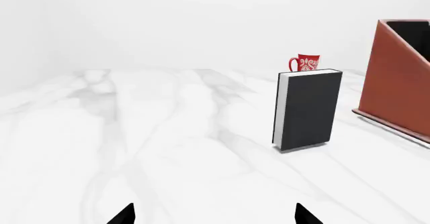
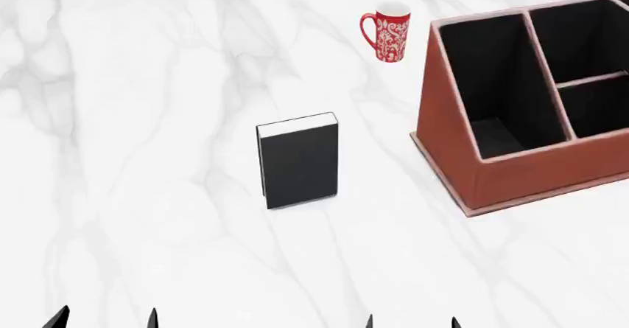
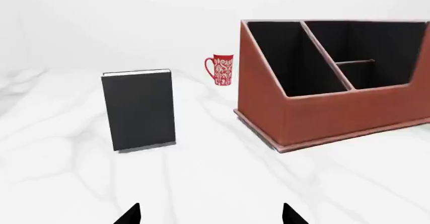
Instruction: Pick up the book and place it in the right compartment of the caddy.
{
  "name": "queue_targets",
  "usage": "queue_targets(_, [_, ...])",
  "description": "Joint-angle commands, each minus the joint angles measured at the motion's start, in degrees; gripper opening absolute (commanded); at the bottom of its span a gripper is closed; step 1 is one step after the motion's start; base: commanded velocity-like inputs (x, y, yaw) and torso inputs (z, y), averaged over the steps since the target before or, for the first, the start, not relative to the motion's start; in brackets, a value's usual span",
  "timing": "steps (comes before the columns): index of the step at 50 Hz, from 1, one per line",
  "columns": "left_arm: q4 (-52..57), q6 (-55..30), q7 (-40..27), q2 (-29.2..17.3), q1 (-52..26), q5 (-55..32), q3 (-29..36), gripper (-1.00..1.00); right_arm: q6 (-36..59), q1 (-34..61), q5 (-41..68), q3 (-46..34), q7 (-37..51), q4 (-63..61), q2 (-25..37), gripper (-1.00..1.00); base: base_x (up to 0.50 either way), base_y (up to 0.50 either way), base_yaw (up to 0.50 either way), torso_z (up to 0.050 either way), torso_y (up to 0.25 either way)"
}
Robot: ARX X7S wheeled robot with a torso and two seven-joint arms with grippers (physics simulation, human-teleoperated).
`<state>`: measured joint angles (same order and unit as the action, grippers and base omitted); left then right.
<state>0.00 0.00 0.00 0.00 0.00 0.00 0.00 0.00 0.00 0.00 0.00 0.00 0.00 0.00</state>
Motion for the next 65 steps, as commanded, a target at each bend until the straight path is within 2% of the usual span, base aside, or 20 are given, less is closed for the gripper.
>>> queue_targets(1, [-0.2,0.1,-1.2,-1.0,0.1,-0.3,1.2,1.0,-0.1,-0.5,0.3,-1.4,1.3,-1.0,0.9,1.0,0.0,0.0,0.0,0.0,0.0])
queue_targets(15, [0.7,-1.5,-3.0,-3.1,0.0,-3.0,3.5,1.0,2.5,-1.4,2.5,-4.0,3.6,-4.6,3.1,1.0,0.0,0.0,0.0,0.0,0.0])
queue_targets(16, [-0.7,-1.2,-2.3,-0.9,-1.0,-0.5,0.5,1.0,-0.6,-1.5,-2.7,-1.7,3.3,-2.7,0.9,1.0,0.0,0.0,0.0,0.0,0.0])
queue_targets(17, [0.3,0.2,-1.8,-1.2,0.0,-1.0,1.4,1.0,0.5,-1.8,0.6,-1.9,1.2,-3.4,1.3,1.0,0.0,0.0,0.0,0.0,0.0])
queue_targets(23, [0.0,0.2,-2.9,-2.3,-0.4,-2.2,2.3,1.0,1.5,-2.8,0.4,-3.7,2.9,-5.5,2.3,1.0,0.0,0.0,0.0,0.0,0.0])
queue_targets(43, [-1.3,0.2,-4.9,-4.1,-1.0,-2.9,5.3,1.0,3.2,-3.0,3.1,-5.8,4.0,-6.8,4.5,1.0,0.0,-0.47,0.0,0.0,0.0])
queue_targets(55, [-0.6,-0.7,-5.6,-5.0,-1.1,-4.2,5.9,1.0,4.5,-2.5,3.7,-6.2,6.3,-6.9,4.7,1.0,0.0,-0.04,0.0,0.0,0.0])
queue_targets(59, [3.0,-4.8,-7.0,-5.7,-1.5,-5.1,4.7,1.0,10.4,-1.6,5.8,-6.1,6.2,-11.2,5.1,1.0,0.0,0.0,0.0,0.0,0.0])
queue_targets(61, [8.3,-11.0,-9.3,-6.6,-2.4,-5.3,2.7,1.0,16.2,-0.2,7.1,-6.1,6.2,-15.7,5.6,1.0,0.0,0.0,0.0,0.0,0.0])
queue_targets(63, [15.0,-17.9,-12.0,-8.2,-3.2,-5.9,-1.2,1.0,27.5,4.3,8.9,-5.5,7.0,-21.5,6.4,1.0,0.0,0.0,0.0,0.0,0.0])
queue_targets(65, [19.3,-22.2,-13.5,-9.7,-3.8,-6.2,-3.8,1.0,34.1,7.3,10.3,-4.7,7.6,-26.2,7.0,1.0,0.0,0.0,0.0,0.0,0.0])
